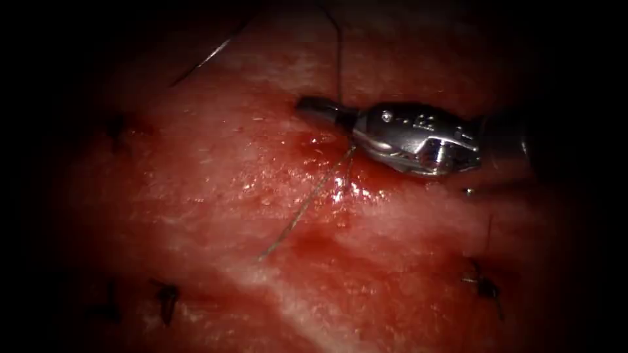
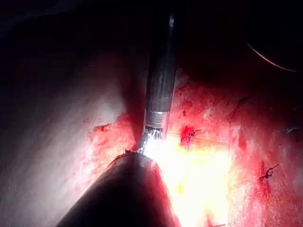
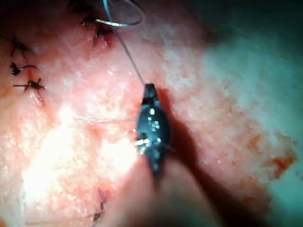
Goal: Wound Closure
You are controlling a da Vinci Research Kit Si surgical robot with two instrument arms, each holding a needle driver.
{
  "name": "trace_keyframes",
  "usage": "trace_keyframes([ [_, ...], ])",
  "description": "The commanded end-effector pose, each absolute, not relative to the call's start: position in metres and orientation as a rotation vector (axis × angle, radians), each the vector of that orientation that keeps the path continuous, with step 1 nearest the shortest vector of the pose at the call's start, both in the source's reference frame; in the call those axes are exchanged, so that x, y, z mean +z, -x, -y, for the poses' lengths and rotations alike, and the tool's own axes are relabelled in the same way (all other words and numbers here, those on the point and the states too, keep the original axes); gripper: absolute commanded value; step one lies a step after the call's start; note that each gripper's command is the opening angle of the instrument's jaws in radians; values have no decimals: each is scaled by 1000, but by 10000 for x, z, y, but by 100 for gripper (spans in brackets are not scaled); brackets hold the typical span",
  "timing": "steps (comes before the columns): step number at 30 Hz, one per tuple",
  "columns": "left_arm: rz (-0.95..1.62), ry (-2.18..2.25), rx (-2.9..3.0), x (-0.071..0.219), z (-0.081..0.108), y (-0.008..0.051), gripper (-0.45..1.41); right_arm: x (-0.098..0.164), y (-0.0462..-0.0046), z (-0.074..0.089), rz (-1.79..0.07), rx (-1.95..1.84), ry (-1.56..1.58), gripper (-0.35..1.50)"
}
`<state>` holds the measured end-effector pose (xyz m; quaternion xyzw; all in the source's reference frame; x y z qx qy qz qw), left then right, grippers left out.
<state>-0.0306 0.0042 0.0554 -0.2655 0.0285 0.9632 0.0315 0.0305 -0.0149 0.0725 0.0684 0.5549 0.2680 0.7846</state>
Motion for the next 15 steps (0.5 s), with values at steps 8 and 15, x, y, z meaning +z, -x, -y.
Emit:
trace_keyframes([
  [8,-105,838,2968,549,-40,311,-45,722,-309,160,-1214,548,-154,-21],
  [15,-113,840,2962,547,-45,310,-45,719,-315,165,-1180,588,-101,147],
])
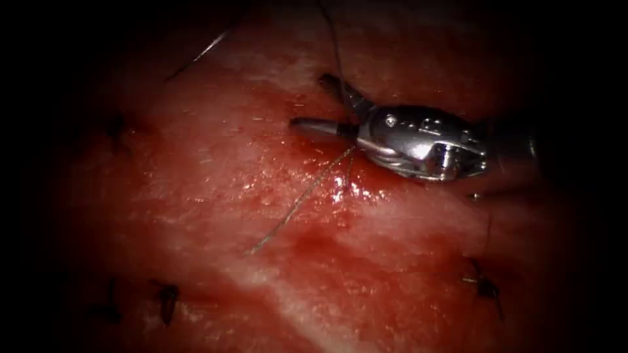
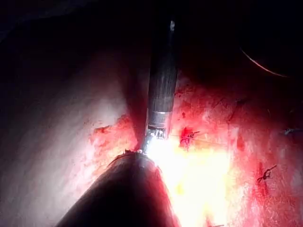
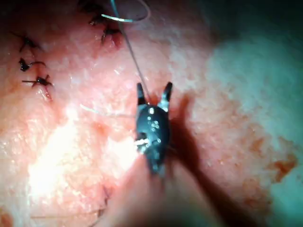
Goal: Wound Closure
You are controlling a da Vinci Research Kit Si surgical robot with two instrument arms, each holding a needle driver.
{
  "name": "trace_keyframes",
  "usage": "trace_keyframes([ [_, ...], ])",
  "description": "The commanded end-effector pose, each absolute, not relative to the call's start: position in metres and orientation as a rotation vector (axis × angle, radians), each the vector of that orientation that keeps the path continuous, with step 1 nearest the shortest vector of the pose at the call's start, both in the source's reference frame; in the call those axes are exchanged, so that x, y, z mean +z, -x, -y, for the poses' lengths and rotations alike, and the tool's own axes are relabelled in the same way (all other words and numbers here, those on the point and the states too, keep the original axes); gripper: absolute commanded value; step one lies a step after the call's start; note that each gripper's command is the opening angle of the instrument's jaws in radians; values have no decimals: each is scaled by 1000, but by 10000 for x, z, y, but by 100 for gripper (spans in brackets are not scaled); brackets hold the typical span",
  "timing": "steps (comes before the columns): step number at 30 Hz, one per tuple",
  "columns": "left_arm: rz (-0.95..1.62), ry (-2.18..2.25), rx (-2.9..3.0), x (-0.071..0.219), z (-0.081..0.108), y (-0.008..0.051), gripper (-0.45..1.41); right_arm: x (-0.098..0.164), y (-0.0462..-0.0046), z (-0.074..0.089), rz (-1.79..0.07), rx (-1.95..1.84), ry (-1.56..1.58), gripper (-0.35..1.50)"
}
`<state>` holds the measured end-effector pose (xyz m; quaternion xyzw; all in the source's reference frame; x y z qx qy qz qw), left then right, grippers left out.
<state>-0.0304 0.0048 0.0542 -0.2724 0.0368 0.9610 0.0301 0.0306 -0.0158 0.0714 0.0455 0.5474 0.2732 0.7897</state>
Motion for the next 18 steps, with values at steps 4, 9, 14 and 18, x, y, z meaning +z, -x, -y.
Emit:
trace_keyframes([
  [4,-113,840,2963,546,-43,309,-45,721,-321,161,-1176,594,-96,147],
  [9,-112,841,2964,543,-40,307,-45,722,-329,159,-1172,601,-89,147],
  [14,-116,841,2961,538,-36,311,-45,723,-331,162,-1219,555,-144,53],
  [18,-116,844,2958,533,-36,311,-45,719,-326,161,-1186,522,-157,-35],
])
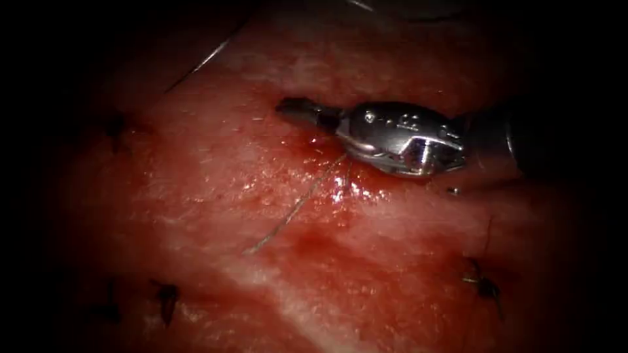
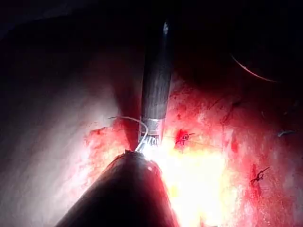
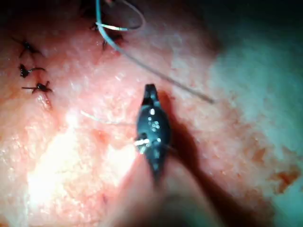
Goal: Wound Closure
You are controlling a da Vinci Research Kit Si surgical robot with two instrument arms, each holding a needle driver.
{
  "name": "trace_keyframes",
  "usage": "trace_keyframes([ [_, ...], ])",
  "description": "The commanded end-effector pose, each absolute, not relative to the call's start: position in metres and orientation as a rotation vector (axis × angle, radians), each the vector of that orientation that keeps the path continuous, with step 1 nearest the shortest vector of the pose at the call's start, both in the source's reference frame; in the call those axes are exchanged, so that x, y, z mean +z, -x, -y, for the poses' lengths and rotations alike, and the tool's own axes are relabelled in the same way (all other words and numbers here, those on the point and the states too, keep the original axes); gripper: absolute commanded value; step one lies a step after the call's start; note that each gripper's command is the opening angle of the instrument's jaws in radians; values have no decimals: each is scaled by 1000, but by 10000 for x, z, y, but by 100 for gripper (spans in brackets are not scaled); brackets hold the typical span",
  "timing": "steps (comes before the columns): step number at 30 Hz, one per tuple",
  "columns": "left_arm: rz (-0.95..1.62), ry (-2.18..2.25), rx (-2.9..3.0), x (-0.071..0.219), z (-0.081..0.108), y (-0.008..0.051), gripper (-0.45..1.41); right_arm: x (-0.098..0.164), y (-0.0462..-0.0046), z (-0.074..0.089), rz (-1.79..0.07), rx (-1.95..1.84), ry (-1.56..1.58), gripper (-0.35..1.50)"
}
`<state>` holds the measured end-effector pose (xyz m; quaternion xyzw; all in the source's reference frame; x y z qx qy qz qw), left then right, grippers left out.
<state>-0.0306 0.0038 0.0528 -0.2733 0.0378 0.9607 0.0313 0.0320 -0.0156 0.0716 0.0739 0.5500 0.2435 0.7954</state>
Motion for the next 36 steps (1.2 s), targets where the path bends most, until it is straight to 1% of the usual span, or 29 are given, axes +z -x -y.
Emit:
trace_keyframes([
  [1,-115,844,2958,533,-36,311,-45,719,-325,160,-1189,518,-153,-35],
  [5,-121,851,2960,531,-38,310,-45,718,-322,159,-1215,519,-136,-35],
  [6,-120,852,2960,531,-40,310,-45,719,-320,162,-1203,530,-116,79],
  [7,-123,854,2958,534,-42,309,-45,718,-314,164,-1178,551,-88,136],
  [8,-124,854,2958,537,-44,309,-45,717,-310,165,-1170,556,-80,143],
  [10,-125,853,2958,540,-46,309,-45,715,-304,167,-1163,561,-72,146],
  [12,-139,847,2963,554,-50,312,-45,707,-276,175,-1146,571,-56,148],
  [13,-139,847,2963,554,-50,312,-45,707,-276,175,-1146,571,-56,148],
  [14,-148,837,2961,568,-49,317,-45,701,-252,180,-1132,587,-35,148],
  [15,-142,827,2961,574,-48,319,-45,698,-241,181,-1124,596,-26,148],
  [16,-134,803,2975,591,-45,327,-45,692,-216,185,-1110,608,-17,148],
  [17,-131,791,2975,599,-44,331,-45,689,-206,187,-1107,614,-13,148],
  [18,-131,791,2975,599,-44,331,-45,689,-206,187,-1107,614,-13,148],
  [19,-119,764,2992,622,-41,340,-45,683,-185,195,-1100,626,-1,148],
  [21,-108,761,3000,632,-39,344,-45,680,-178,199,-1097,630,4,148],
  [23,-72,740,3024,671,-38,353,-45,671,-160,214,-1096,642,22,148],
  [25,-53,706,3041,699,-38,356,-45,665,-155,223,-1085,651,32,148],
  [26,-38,688,3041,710,-39,357,-21,663,-154,225,-1088,649,28,148],
  [27,13,640,2988,737,-40,357,51,658,-154,230,-1091,647,23,148],
  [28,28,627,2956,746,-40,356,71,657,-155,232,-1092,647,22,148],
  [29,35,624,2919,753,-40,354,76,655,-156,233,-1095,645,20,148],
  [30,86,651,2818,763,-41,350,96,654,-160,235,-1098,643,17,148],
  [32,124,683,2724,765,-45,345,123,653,-163,237,-1101,641,15,148],
  [35,136,714,2660,760,-49,338,126,652,-167,238,-1104,639,12,148],
  [36,185,747,2612,752,-52,331,126,651,-170,239,-1106,638,11,148],
])
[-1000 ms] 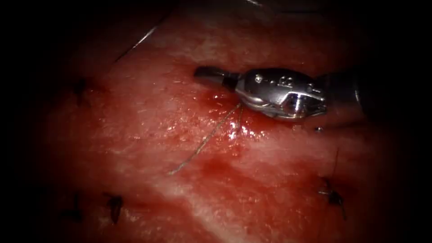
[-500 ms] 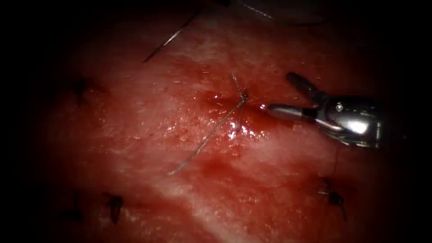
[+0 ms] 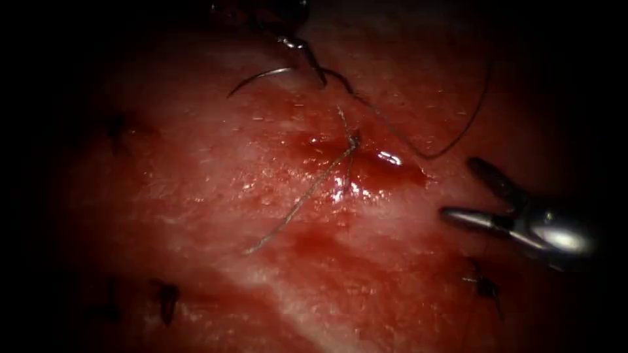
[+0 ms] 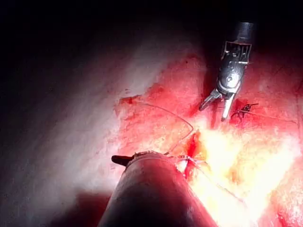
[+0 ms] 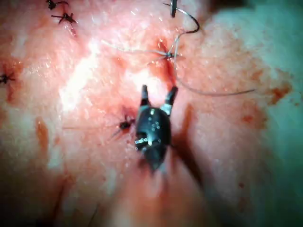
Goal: Wound Closure
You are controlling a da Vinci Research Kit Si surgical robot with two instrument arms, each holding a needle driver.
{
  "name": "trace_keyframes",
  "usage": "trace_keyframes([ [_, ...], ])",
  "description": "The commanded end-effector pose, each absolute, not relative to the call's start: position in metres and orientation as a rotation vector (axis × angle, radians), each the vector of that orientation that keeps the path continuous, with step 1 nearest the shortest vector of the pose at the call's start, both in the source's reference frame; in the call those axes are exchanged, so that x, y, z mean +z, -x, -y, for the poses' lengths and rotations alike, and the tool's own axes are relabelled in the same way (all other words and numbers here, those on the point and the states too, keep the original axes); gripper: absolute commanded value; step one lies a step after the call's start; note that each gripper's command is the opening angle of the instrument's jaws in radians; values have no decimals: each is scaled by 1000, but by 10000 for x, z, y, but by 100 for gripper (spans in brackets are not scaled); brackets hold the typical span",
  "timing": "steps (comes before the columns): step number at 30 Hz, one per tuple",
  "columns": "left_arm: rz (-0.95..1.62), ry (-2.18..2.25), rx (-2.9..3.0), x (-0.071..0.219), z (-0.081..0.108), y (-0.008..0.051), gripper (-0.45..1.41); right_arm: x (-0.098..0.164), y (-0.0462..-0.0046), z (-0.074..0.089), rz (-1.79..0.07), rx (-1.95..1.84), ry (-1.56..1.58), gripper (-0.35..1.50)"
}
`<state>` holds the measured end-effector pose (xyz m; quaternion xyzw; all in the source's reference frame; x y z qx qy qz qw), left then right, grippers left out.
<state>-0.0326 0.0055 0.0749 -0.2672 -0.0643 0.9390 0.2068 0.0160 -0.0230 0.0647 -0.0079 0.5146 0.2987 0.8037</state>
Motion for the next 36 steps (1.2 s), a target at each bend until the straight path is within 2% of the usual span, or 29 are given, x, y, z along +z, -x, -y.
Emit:
trace_keyframes([
  [1,210,762,2596,748,-54,327,126,651,-171,240,-1106,638,11,148],
  [5,287,832,2537,733,-51,315,126,648,-173,243,-1109,636,8,148],
  [9,386,970,2439,700,-10,284,108,645,-174,246,-1112,637,10,148],
  [12,380,912,2394,685,57,273,101,643,-178,248,-1110,639,12,148],
  [18,532,825,2260,691,130,288,98,635,-189,250,-1118,637,2,146],
  [27,598,704,2203,718,153,303,94,632,-191,251,-1120,640,3,145],
  [31,616,659,2202,737,158,306,81,631,-197,253,-1119,638,1,143],
  [32,622,645,2213,745,159,304,69,630,-199,254,-1121,637,-1,143],
  [34,624,639,2224,752,160,304,61,629,-201,254,-1120,636,-4,143],
  [36,628,638,2235,758,164,304,44,630,-202,254,-1119,637,-3,143],
])
